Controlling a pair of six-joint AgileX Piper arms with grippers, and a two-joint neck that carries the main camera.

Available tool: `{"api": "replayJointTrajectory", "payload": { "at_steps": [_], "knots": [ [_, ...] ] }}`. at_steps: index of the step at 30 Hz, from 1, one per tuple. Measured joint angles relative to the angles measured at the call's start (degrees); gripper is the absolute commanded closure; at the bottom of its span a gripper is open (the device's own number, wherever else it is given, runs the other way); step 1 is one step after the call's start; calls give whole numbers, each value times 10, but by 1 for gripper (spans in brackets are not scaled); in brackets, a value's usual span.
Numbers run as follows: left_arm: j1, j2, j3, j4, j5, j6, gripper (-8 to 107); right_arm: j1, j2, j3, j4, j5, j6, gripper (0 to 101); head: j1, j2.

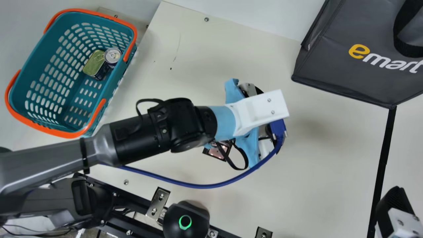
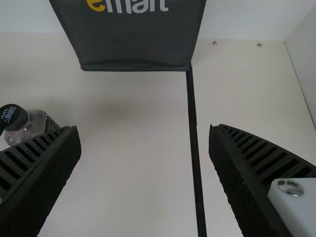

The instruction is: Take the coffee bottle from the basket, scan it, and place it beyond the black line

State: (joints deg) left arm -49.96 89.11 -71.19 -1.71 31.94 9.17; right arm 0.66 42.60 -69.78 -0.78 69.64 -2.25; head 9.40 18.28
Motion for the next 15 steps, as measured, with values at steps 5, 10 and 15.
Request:
{"api": "replayJointTrajectory", "payload": {
  "at_steps": [5,10,15],
  "knots": [
    [14,-16,7,21,8,-26,9,0,0,0,0,-1,0,10,0,0],
    [26,-33,16,47,15,-54,9,0,0,0,0,-1,0,10,1,0],
    [45,-57,34,70,24,-79,9,0,0,0,0,-1,0,10,0,0]
  ]
}}
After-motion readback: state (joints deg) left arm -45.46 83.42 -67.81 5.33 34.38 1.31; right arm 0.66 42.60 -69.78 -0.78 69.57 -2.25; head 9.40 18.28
